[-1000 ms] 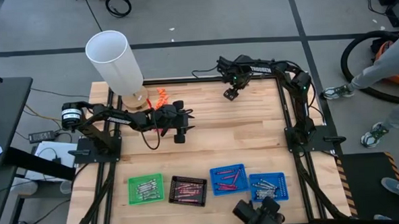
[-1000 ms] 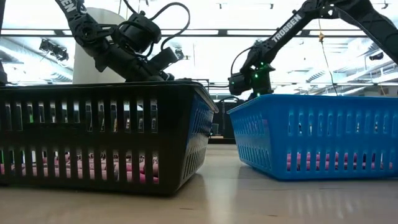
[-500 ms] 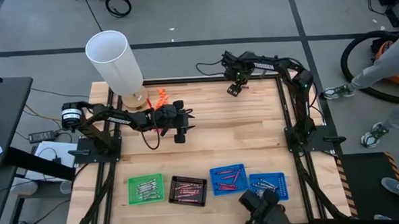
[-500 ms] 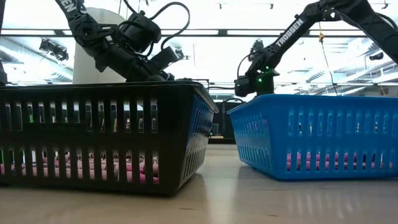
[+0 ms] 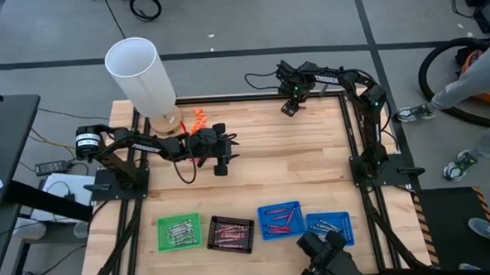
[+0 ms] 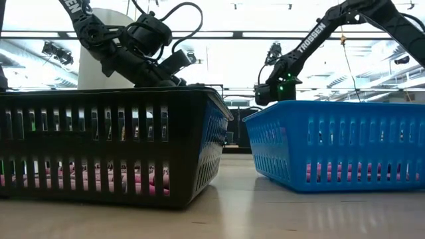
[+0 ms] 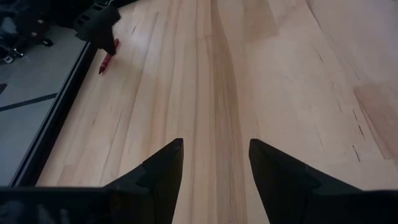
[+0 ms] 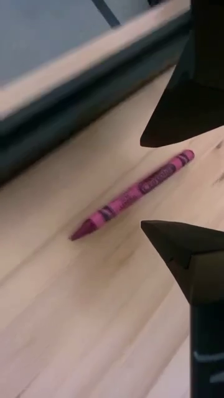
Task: Sort crayons
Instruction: Put the red crayon into the left blue bin
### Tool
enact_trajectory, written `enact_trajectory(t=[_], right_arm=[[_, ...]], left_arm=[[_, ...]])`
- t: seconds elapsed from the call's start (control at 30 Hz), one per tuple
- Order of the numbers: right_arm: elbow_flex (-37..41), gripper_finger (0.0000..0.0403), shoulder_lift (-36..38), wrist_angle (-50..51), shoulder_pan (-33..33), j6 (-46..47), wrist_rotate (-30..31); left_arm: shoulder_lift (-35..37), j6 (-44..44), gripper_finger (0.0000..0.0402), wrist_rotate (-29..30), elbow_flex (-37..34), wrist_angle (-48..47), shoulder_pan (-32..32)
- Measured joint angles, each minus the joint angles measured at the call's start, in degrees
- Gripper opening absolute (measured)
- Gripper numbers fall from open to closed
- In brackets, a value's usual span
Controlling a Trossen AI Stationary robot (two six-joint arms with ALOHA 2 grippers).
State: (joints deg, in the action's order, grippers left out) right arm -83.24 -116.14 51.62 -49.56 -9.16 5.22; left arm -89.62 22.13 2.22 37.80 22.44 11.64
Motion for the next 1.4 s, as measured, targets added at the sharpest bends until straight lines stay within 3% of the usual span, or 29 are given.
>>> enact_trajectory(t=[0.43, 0.83, 1.2, 1.4], right_arm=[[3.23, 0.0192, 0.24, 0.42, 0.81, 0.61, -1.65], [3.32, 0.0131, 0.13, 1.77, 2.7, -0.68, -2.04], [3.34, 0.0035, 0.04, 3.32, 5.62, -1.21, -1.82], [2.5, 0.0032, -0.13, 8.01, 8.15, 0.23, -3.63]], left_arm=[[0.0, 0.02, 0.0194, 0.0, 0.0, 0.04, 0.0], [0.0, 0.07, 0.0194, 0.0, 0.0, 0.05, 0.02], [0.02, 0.83, 0.0194, 0.02, 0.0, -1.25, 0.0], [2.08, 0.06, 0.0194, 0.02, -0.04, -5.47, 0.02]])
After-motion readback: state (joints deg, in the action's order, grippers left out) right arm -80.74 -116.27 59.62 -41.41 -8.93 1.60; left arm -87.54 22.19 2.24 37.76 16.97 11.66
